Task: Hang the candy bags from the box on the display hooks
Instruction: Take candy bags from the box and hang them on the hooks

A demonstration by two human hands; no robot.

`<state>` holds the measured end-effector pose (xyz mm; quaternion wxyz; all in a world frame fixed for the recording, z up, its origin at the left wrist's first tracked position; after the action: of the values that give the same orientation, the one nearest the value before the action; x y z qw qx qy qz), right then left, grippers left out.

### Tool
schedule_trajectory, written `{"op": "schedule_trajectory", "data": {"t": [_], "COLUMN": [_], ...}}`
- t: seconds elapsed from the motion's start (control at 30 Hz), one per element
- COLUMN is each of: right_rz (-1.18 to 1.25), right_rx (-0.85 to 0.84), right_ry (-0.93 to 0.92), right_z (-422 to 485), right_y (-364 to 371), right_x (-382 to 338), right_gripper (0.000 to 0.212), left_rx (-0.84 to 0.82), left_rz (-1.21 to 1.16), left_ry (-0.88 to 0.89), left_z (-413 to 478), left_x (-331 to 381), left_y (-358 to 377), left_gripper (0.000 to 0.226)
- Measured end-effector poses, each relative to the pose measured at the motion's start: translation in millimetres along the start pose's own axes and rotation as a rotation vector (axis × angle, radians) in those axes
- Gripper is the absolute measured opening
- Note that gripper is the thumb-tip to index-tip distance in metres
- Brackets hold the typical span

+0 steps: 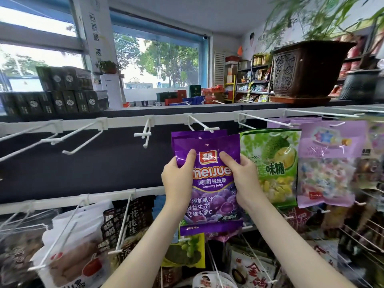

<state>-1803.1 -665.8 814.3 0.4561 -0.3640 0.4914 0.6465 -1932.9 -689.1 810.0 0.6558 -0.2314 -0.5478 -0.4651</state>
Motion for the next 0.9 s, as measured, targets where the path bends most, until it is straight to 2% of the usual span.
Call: {"op": "schedule_trajectory", "data": {"t": [0.23,0.6,0.9], "right_rz": [0.037,0.049,-0.131], "right_rx": [0.031,0.060,0.118], "right_ry": [0.002,-0.047,-0.051], "right_z": [0.3,-1.9,16.1], "right_y": [7.8,11.9,16.0], "right_x": [-6.4,-10.0,4.0], "right_gripper": [0.009,0.008,0.013], "left_rx": [-0.025,-0.002,0.068], "left_rz": [-0.035,0.059,0.166], "left_ry": [0.025,0.096,0.136], "left_z": [-1.6,1.3,11.9], "left_x": [8.1,19.0,8.8], "left_y": [-4.8,-1.8,-0.7], "left_gripper": [0.023,0.019,0.026]}}
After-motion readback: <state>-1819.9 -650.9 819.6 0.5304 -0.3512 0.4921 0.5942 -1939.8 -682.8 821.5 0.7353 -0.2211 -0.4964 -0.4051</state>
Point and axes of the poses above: each hand's wrist, its own z-axis towards the middle knuckle, its own y-axis out of the palm, x = y × z, the point moved 1 cm from there along z, towards the middle knuckle, and after that the axes turned 2 degrees about -z, right-handed, at the moved point
